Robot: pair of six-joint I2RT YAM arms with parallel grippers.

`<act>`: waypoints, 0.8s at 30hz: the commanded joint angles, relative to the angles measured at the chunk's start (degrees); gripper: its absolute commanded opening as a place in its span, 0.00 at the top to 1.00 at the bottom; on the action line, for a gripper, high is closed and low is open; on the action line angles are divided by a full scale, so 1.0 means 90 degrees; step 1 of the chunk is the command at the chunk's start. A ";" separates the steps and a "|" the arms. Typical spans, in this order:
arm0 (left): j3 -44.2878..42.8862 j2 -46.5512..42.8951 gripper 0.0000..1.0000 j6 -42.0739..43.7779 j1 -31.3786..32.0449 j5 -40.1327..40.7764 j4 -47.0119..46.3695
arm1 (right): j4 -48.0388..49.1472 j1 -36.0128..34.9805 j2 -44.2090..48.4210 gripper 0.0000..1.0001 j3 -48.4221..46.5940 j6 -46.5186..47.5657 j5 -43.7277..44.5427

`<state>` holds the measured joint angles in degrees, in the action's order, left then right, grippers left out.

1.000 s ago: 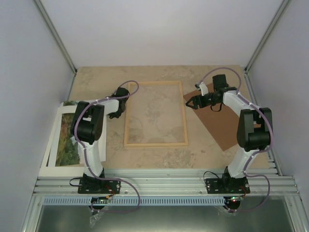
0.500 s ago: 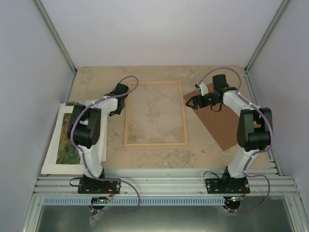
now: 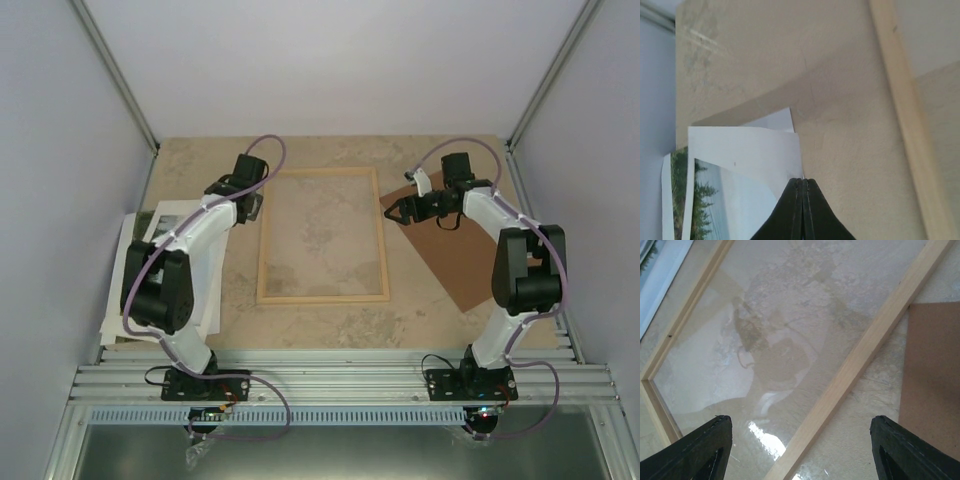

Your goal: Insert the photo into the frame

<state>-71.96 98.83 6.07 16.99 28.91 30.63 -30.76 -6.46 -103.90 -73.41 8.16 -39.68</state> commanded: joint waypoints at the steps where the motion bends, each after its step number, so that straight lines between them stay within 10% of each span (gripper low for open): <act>1: -0.0297 -0.0559 1.00 0.0268 0.0248 -0.0711 0.0134 | 0.0236 0.0044 0.0272 0.23 0.0003 0.0182 -0.0459; 24: -0.1319 -0.1969 1.00 0.2180 0.0768 -0.6652 0.2170 | 0.0958 -0.0921 0.1797 0.05 -0.0003 0.5238 -0.2300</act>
<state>-81.47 82.56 20.32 23.86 -18.15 43.97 -19.33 -10.72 -87.26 -69.78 43.16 -57.84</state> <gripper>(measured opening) 0.017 0.963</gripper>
